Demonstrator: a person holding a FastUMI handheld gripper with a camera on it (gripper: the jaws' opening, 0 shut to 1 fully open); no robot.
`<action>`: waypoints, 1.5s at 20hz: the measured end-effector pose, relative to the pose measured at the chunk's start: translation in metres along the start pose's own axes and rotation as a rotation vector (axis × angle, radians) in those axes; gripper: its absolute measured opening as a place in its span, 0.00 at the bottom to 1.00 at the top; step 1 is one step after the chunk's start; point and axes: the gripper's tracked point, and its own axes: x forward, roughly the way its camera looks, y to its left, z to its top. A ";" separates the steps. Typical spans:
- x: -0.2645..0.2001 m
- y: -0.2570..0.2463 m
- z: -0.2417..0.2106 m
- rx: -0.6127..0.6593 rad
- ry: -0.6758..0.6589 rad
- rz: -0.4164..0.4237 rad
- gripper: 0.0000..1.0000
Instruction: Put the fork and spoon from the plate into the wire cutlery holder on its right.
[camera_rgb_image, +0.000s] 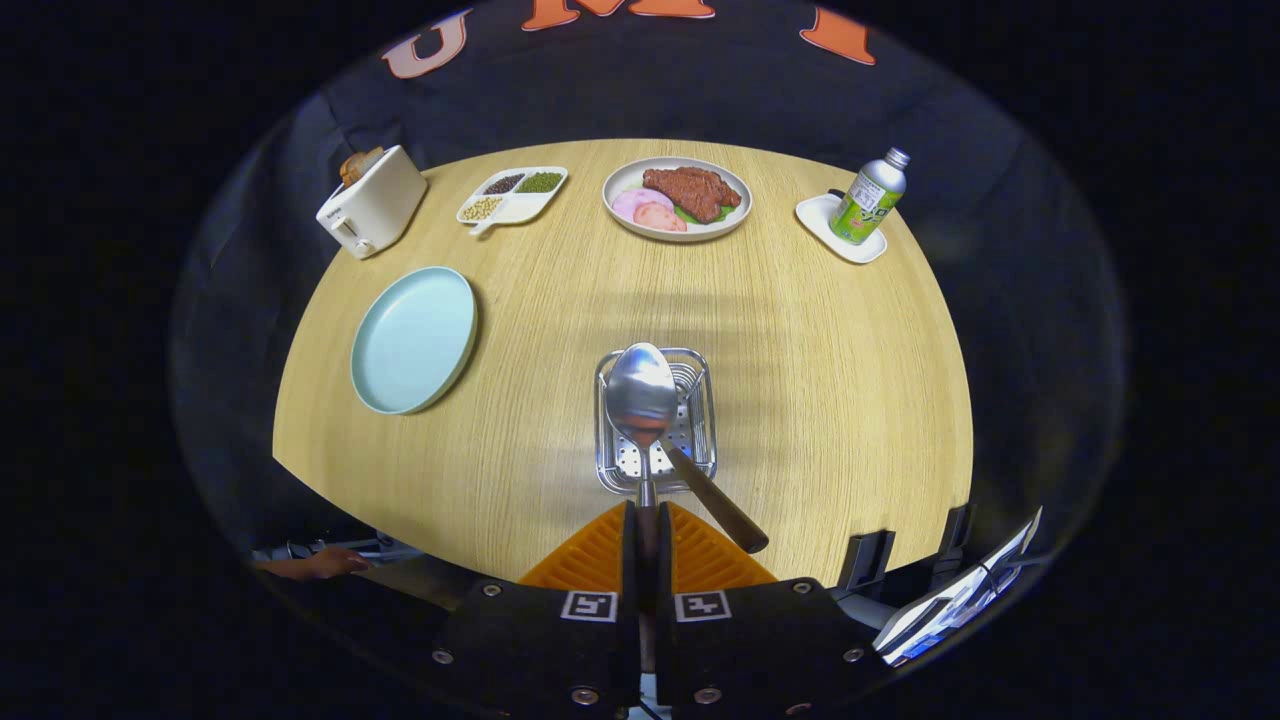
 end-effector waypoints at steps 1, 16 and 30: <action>0.004 0.002 -0.002 0.003 0.009 0.008 0.07; -0.049 0.021 0.103 0.030 -0.405 0.142 0.23; -0.221 -0.021 0.223 0.047 -1.151 -0.009 0.83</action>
